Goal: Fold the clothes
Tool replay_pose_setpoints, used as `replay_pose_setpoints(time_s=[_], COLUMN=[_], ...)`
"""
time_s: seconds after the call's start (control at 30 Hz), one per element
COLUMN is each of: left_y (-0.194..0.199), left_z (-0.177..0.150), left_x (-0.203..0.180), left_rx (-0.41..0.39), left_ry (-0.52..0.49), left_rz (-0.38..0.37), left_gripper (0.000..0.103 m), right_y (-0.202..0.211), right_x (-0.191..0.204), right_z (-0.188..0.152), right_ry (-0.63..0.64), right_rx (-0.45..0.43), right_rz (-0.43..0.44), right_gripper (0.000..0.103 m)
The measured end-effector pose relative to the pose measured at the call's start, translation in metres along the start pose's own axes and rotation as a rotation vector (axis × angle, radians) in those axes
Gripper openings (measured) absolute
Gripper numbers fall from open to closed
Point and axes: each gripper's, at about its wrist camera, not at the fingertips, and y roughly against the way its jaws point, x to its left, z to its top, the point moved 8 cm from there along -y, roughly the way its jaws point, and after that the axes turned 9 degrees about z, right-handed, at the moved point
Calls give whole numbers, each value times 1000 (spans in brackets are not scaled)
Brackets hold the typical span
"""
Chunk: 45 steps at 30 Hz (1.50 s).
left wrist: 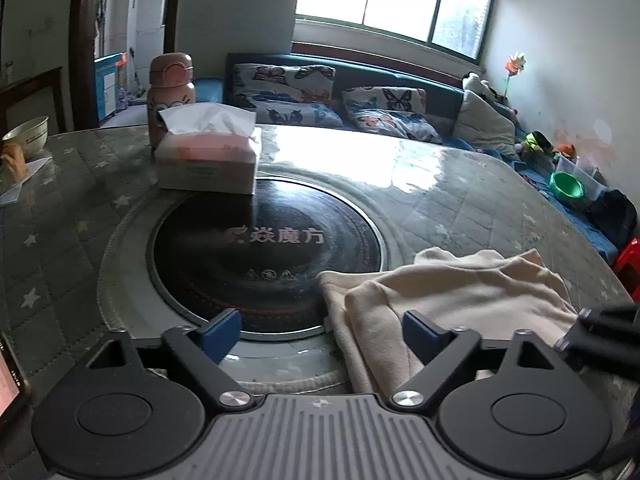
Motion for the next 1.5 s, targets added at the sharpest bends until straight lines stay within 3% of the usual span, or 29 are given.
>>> replay_pose_setpoints(time_s=[0.23, 0.3, 0.4, 0.63, 0.77, 0.83, 1.0, 1.1, 1.27, 1.5], left_y=[-3, -4, -5, -15, -24, -25, -31, -33, -34, -34], left_z=[-1, -2, -4, -7, -14, -14, -16, -16, -18, -17], left_x=[5, 3, 0, -7, -19, -23, -30, -30, -30, -33], left_rx=[61, 79, 103, 207, 280, 280, 315, 308, 294, 283], left_ry=[100, 128, 171, 352, 429, 441, 489, 466, 418, 357], left_rz=[-32, -45, -69, -139, -207, -219, -257, -231, -216, -196], left_gripper=[103, 103, 103, 102, 91, 84, 39, 27, 25, 25], right_y=[-29, -32, -27, 6, 19, 26, 23, 23, 40, 73], right_x=[33, 33, 25, -11, -16, -19, -24, -22, -34, -103], right_z=[1, -1, 3, 15, 15, 14, 11, 7, -7, -49], right_ry=[195, 200, 128, -142, -175, -187, -186, -188, -218, -353], right_rx=[60, 70, 38, -110, -146, -160, -151, -148, -150, -118], right_rz=[-52, -71, -67, 21, 55, 67, 93, 90, 54, -173], right_gripper=[44, 27, 15, 13, 12, 12, 12, 16, 25, 35])
